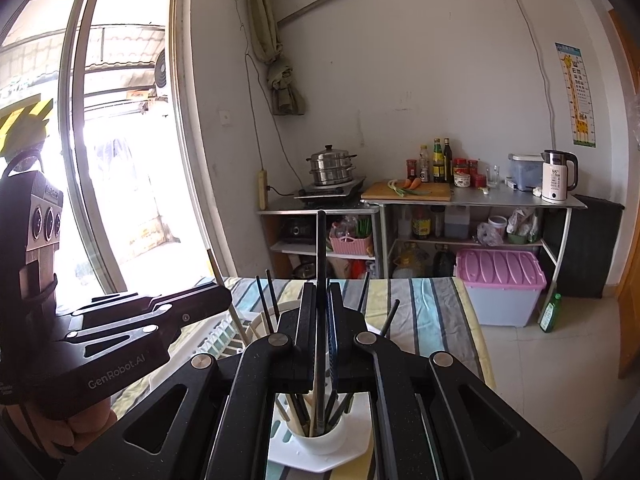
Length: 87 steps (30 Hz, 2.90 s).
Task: Organize utensils
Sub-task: 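Lower both chopsticks into the white cup and open both tools, then raise both open tools up away from the cup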
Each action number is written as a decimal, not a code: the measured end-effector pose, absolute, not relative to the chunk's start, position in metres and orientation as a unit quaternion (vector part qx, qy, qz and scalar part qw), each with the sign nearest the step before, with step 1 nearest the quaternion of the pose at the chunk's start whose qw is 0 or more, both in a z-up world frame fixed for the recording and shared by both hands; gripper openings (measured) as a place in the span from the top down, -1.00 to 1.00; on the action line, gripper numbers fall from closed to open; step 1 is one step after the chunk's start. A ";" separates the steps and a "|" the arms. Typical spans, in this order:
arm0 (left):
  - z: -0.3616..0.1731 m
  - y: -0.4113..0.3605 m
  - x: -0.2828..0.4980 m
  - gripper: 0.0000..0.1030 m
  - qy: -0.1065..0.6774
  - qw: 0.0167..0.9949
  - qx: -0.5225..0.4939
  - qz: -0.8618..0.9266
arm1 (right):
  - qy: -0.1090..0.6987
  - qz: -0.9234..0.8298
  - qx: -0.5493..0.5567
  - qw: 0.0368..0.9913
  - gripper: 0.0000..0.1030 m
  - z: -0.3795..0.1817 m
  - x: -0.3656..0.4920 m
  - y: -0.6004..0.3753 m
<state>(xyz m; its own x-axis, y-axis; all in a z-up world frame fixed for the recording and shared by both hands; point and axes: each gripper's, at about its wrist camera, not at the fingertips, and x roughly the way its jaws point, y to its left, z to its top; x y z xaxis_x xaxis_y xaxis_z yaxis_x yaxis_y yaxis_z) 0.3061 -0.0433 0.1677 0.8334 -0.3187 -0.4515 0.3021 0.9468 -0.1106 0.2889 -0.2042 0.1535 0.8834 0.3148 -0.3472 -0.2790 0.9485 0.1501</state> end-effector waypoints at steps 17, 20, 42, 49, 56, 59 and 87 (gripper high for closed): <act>0.117 -0.041 0.329 0.90 0.286 0.946 -0.024 -0.154 | 0.240 0.147 0.051 0.958 0.91 0.110 0.319 -0.202; 0.116 -0.040 0.328 0.90 0.284 0.946 -0.026 -0.152 | 0.244 0.144 0.052 0.958 0.91 0.105 0.321 -0.203; 0.102 -0.016 0.343 0.95 0.313 0.944 -0.033 -0.102 | 0.253 0.131 0.064 0.956 0.89 0.099 0.325 -0.222; 0.091 -0.012 0.343 0.95 0.322 0.941 -0.036 -0.096 | 0.255 0.131 0.060 0.956 0.89 0.100 0.325 -0.225; 0.098 -0.010 0.331 0.95 0.309 0.945 -0.039 -0.105 | 0.255 0.126 0.060 0.957 0.78 0.101 0.322 -0.225; 0.101 -0.007 0.318 0.95 0.300 0.947 -0.042 -0.107 | 0.252 0.127 0.060 0.958 0.76 0.102 0.314 -0.227; 0.038 -0.011 0.123 0.40 0.293 0.952 -0.016 -0.085 | 0.250 0.149 0.033 0.956 0.51 0.045 0.115 -0.204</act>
<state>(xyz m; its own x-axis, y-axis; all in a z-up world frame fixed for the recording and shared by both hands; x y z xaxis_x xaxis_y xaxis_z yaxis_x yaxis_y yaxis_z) 0.1226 -0.0111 0.0375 0.8135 -0.1711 -0.5559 0.1522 0.9851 -0.0805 0.1149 -0.2036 0.0453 0.8299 0.3021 -0.4689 -0.2694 0.9532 0.1373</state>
